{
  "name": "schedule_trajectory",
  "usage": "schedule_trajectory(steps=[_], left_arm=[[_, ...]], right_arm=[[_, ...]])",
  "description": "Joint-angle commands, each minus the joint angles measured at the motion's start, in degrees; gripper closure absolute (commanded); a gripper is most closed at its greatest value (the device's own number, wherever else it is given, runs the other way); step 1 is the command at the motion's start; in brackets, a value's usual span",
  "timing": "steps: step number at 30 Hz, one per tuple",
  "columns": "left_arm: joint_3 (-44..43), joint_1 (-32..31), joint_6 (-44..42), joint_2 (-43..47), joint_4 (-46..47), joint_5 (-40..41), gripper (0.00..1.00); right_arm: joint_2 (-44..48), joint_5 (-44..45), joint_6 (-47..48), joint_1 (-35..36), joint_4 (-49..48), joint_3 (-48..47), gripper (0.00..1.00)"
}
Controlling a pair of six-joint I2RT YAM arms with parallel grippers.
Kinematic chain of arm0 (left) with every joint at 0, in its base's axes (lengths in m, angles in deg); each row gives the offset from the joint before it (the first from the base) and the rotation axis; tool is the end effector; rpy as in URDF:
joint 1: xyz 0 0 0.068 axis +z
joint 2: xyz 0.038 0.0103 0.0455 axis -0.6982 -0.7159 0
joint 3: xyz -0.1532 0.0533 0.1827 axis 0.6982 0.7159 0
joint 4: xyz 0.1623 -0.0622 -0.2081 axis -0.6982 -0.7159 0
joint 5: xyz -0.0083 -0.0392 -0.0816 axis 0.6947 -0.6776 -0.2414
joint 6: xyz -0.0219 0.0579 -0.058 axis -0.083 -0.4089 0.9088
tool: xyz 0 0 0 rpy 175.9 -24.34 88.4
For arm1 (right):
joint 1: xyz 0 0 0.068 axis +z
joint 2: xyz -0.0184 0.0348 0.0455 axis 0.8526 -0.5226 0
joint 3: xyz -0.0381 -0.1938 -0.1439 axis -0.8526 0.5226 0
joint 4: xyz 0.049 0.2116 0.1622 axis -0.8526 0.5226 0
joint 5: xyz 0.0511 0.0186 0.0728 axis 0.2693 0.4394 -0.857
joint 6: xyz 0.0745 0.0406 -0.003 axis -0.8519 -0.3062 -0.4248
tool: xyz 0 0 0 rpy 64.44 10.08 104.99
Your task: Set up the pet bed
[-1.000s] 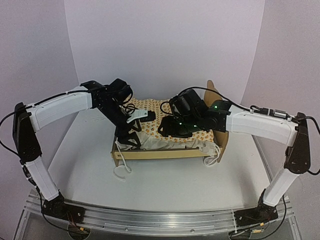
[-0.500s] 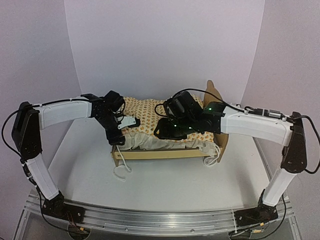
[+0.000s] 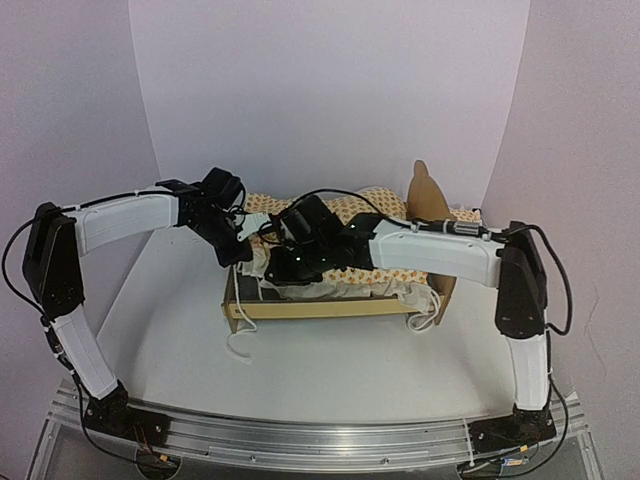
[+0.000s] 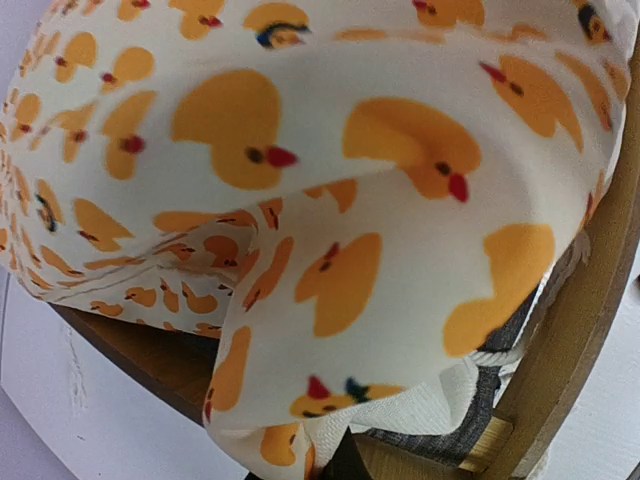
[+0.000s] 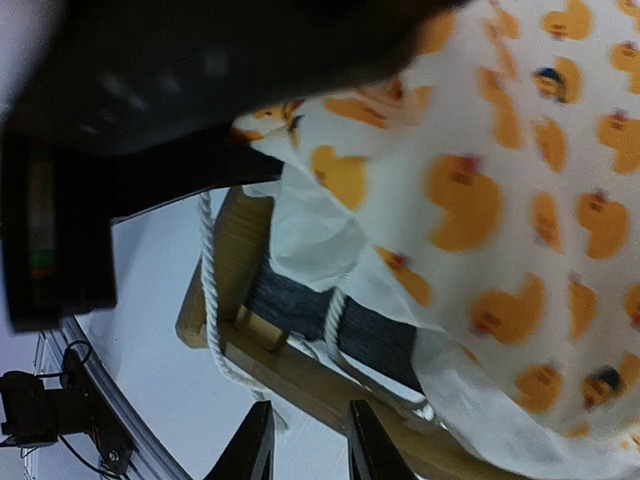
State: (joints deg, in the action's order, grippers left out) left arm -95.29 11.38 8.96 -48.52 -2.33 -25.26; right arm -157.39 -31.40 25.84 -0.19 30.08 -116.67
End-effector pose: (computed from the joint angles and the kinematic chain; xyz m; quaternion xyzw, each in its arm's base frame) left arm 0.3290 -0.2201 0.1905 0.5591 0.7854 -0.0311 0.2637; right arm 0.2723 0.4333 0.2110 -0.1777 0.8876 0.2896 0.3110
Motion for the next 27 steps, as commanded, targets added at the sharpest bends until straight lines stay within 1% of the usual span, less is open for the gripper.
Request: schedule_trajectory(steps=[1, 6, 9, 12, 14, 16, 17, 19, 20, 22, 23, 25, 27], left_arm=[[-2.7, 0.6, 3.4, 2.6, -2.0, -2.2, 1.00], [-0.3, 1.5, 4.4, 3.6, -0.3, -1.0, 1.00], [-0.7, 2.1, 5.4, 3.3, 1.0, -0.5, 1.00], [-2.3, 3.8, 8.0, 2.6, 2.3, -1.4, 1.00], [-3.5, 5.9, 11.8, 2.2, 3.1, -4.8, 1.00], [-4.4, 7.9, 15.6, 1.8, 3.3, -8.7, 1.00], [-4.7, 8.7, 16.9, 1.7, 3.1, -11.6, 1.00], [-4.3, 9.1, 18.5, 1.7, 2.0, -16.3, 1.00], [-3.9, 9.1, 19.1, 1.7, 1.2, -19.5, 1.00], [-2.8, 9.2, 20.4, 1.7, 0.5, -25.2, 1.00], [-2.3, 9.1, 20.8, 1.7, 0.3, -26.5, 1.00], [-1.8, 9.1, 20.9, 1.6, 0.4, -26.4, 1.00], [-1.5, 9.2, 20.3, 1.8, 0.4, -25.3, 1.00]], right_arm=[[-8.5, -2.4, 1.1, 1.0, -1.3, -8.3, 0.71], [-13.8, 1.7, 1.5, 1.2, -0.9, -12.4, 0.70], [-16.6, 1.9, 2.9, 1.2, -0.7, -15.2, 0.76], [-17.1, 1.5, 4.7, 2.5, -0.8, -15.1, 0.80], [-16.4, 1.7, 3.6, 2.7, -1.4, -13.3, 0.80], [-14.0, 2.7, 1.9, 2.6, -5.8, -9.0, 0.80], [-11.7, 2.8, 0.7, 2.6, -9.6, -4.1, 0.80], [-7.5, 2.5, -0.2, 2.6, -22.6, 4.4, 0.80], [-6.8, 2.4, 0.0, 2.6, -25.2, 5.9, 0.80], [-7.8, 1.4, 1.2, 2.6, -26.1, 5.0, 0.79], [-8.7, 1.9, 0.2, 2.6, -25.4, 4.3, 0.79], [-10.2, 3.4, -1.2, 2.6, -24.5, 2.8, 0.79], [-11.6, 5.1, -2.1, 2.6, -21.0, 0.4, 0.79]])
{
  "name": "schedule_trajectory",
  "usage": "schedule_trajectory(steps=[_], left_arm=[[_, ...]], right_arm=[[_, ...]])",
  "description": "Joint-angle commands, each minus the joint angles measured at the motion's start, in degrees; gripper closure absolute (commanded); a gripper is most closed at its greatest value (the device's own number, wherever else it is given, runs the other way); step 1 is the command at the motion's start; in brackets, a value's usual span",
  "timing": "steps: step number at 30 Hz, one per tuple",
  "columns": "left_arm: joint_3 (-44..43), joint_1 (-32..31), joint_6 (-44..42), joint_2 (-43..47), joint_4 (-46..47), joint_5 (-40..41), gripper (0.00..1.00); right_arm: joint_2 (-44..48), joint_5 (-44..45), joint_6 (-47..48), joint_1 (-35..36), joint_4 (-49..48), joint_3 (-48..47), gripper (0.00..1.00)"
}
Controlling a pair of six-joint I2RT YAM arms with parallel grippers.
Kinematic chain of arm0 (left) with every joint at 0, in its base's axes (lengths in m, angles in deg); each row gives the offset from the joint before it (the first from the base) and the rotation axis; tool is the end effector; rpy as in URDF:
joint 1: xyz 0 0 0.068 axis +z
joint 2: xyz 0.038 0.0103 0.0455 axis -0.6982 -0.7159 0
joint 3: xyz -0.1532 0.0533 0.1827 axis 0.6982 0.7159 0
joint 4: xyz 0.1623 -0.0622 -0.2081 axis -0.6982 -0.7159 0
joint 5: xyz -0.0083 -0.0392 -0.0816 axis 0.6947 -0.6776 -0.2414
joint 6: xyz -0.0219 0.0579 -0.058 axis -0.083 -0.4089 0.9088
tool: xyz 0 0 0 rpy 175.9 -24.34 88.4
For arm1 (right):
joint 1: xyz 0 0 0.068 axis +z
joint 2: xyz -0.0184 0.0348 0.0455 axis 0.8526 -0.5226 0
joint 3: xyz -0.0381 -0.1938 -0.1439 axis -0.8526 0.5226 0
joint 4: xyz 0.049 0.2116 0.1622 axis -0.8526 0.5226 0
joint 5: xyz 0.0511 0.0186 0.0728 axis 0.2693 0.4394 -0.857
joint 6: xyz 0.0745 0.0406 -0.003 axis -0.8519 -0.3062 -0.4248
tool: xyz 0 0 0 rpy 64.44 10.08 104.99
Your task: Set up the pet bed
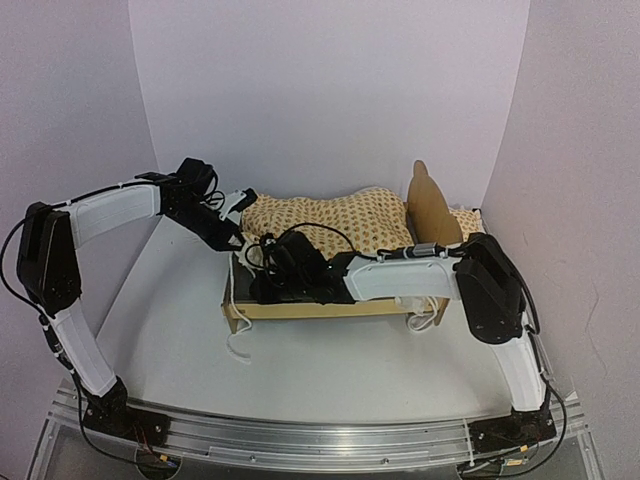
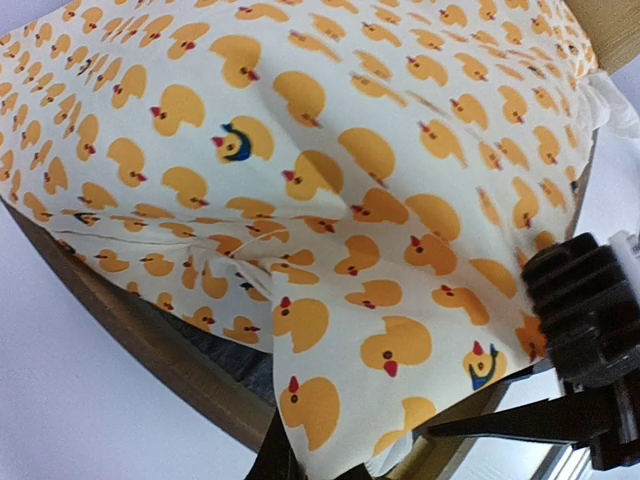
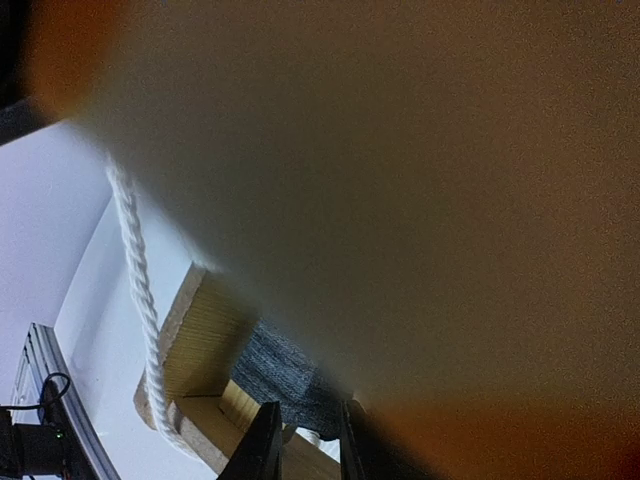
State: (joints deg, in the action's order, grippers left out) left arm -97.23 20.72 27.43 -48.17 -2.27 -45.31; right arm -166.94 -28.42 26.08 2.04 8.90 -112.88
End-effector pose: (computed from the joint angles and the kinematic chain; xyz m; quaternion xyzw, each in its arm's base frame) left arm 0.3513 -0.1872 0.2099 0.3908 0.8537 -0.2185 0.2660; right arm 0.2754 0.4714 0.1455 -0.1756 0.8557 0.3244 0.3629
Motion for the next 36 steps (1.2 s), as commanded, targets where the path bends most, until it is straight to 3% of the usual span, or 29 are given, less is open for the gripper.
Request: schedule_trajectory(steps=[1, 4, 8, 16, 20, 23, 28, 36], left_arm=[[0.3, -0.2, 1.5, 1.5, 0.3, -5.3, 1.00], [0.1, -0.2, 1.4, 1.3, 0.5, -5.4, 1.00], [-0.2, -0.2, 1.7, 1.0, 0.9, -4.9, 1.00], [-0.3, -0.2, 1.1, 0.9, 0.5, -4.4, 1.00], [-0.3, -0.2, 0.6, 0.9, 0.5, -4.1, 1.00], [-0.4, -0.2, 0.1, 1.0, 0.1, -3.7, 1.00], [-0.3, -0.2, -0.3, 1.1, -0.2, -4.1, 1.00], [0.0, -0.2, -0.6, 1.3, 0.1, -4.6, 1.00]], right_arm=[[-3.1, 3.4, -2.6, 0.4, 4.0, -6.0, 0.79], [-8.3, 7.7, -2.6, 0.4, 17.5, -16.1, 0.75], [-13.9, 8.6, -2.4, 0.4, 27.8, -24.6, 0.73], [-13.9, 11.1, -2.6, 0.4, 33.1, -23.7, 0.71], [-14.9, 7.0, -1.8, 0.4, 34.6, -25.8, 0.90], [-13.2, 5.2, -1.8, 0.4, 35.5, -25.3, 0.96], [-7.0, 10.1, -3.4, 0.4, 37.3, -23.3, 0.77], [-12.6, 7.3, -2.6, 0.2, 37.3, -29.6, 0.69]])
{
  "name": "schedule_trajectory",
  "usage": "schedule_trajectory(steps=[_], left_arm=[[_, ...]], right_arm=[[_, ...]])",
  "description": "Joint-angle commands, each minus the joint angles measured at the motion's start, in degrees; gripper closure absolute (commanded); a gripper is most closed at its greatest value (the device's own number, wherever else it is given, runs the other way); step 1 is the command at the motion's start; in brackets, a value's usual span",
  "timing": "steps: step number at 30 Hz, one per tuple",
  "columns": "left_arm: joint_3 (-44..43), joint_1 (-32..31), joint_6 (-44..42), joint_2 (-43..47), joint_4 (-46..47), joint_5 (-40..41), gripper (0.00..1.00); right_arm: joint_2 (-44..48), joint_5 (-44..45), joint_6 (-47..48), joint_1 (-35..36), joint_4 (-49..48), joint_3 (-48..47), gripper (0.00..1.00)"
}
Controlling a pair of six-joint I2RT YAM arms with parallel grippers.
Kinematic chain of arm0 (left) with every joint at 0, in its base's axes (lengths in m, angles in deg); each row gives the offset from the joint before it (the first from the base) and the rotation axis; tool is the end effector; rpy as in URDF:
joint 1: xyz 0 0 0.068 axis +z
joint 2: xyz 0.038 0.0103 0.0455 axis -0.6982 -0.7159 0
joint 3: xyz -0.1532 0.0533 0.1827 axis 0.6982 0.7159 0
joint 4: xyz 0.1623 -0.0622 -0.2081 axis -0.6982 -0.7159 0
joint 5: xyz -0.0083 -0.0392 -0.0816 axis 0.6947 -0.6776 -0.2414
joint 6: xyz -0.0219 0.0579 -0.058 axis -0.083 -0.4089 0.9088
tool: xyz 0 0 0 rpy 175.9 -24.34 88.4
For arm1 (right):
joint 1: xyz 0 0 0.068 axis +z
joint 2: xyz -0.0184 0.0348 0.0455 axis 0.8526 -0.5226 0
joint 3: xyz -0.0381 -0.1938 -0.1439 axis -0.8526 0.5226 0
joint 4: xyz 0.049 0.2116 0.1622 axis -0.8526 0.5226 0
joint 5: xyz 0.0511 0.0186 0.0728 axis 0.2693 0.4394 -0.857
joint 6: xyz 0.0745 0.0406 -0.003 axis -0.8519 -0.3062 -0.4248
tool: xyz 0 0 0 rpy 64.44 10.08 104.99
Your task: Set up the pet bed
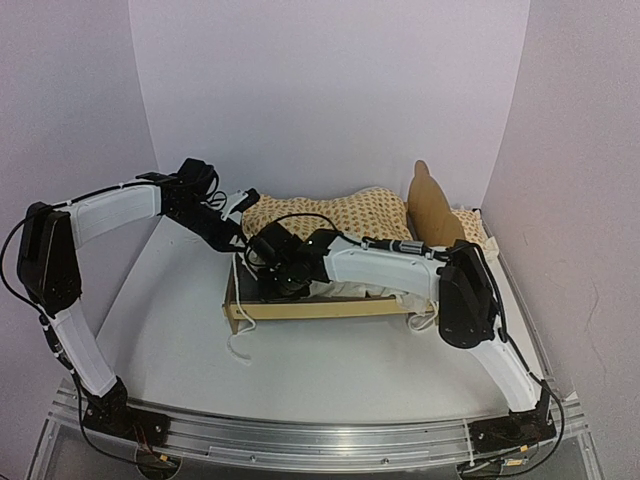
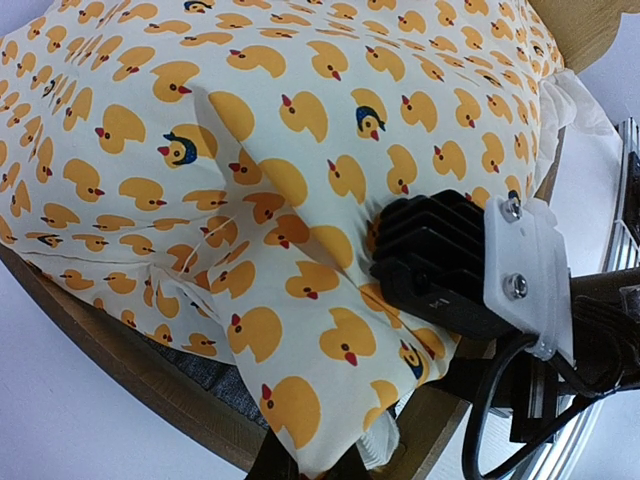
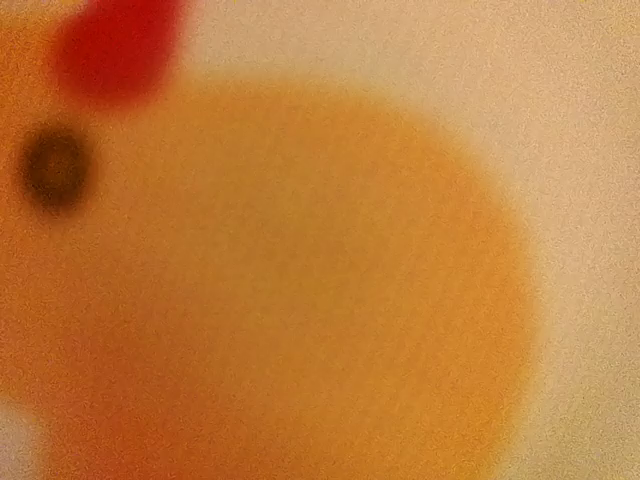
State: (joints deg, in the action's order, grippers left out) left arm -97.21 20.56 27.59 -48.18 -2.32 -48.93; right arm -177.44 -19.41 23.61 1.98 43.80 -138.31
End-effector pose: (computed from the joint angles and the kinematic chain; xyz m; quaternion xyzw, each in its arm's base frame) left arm 0.3479 -0.1916 0.2115 0.3964 0.8443 -0.2486 0.2612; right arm 0.2884 0.4697 0.1464 -0.1532 0.9255 0.1599 0.3074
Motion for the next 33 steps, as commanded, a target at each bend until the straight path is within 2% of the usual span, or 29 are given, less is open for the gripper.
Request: schedule_trajectory(steps=[1, 5, 8, 11, 12, 14, 17, 20, 23, 25, 30, 33], left_arm=[[0.1, 0.0, -0.7, 1.4, 0.2, -1.0, 1.00], [0.2, 0.0, -0.7, 1.6, 0.0, -1.4, 1.00], [0.1, 0.0, -0.7, 1.7, -0.1, -1.4, 1.00], [-0.2, 0.0, -0.8, 1.7, -0.3, -1.4, 1.00], [-0.3, 0.0, -0.9, 1.7, -0.4, -1.4, 1.00], [-0.5, 0.0, -1.2, 1.7, -0.8, -1.4, 1.00], [-0.6, 0.0, -2.3, 1.7, -1.4, -1.2, 1.00], [-0.3, 0.0, -4.1, 1.7, -2.6, -2.0, 1.00], [0.1, 0.0, -6.1, 1.5, -3.6, -2.8, 1.00], [0.5, 0.0, -7.2, 1.4, -4.1, -3.0, 1.00], [1.6, -0.2, -9.1, 1.5, -5.0, -3.0, 1.00], [2.3, -0.2, -10.7, 1.7, -6.3, -3.7, 1.00]], right_arm=[[-3.0, -1.8, -0.2, 0.2, 2.4, -4.6, 0.69], [-5.2, -3.7, -0.2, -1.2, 2.4, -3.4, 0.71], [-6.2, -6.1, 0.6, -1.5, 2.5, -3.5, 0.81], [-5.4, -7.3, 1.0, -1.6, 2.4, -3.3, 0.98], [-4.7, -8.5, 1.6, -1.6, 2.4, -3.5, 1.00], [-2.9, -13.8, 3.9, -1.5, 2.2, -5.0, 1.00], [0.2, -27.5, 8.5, -1.7, 2.4, -7.0, 1.00], [6.3, -37.1, 9.5, -2.7, 2.4, -0.3, 1.00], [11.5, -38.5, 8.8, -3.5, 2.6, 9.5, 1.00], [11.7, -38.3, 8.0, -4.0, 2.8, 12.3, 1.00], [4.5, -38.5, 8.5, -4.2, 7.1, 8.5, 1.00], [0.4, -34.3, 8.9, -4.4, 10.1, 4.9, 1.00]])
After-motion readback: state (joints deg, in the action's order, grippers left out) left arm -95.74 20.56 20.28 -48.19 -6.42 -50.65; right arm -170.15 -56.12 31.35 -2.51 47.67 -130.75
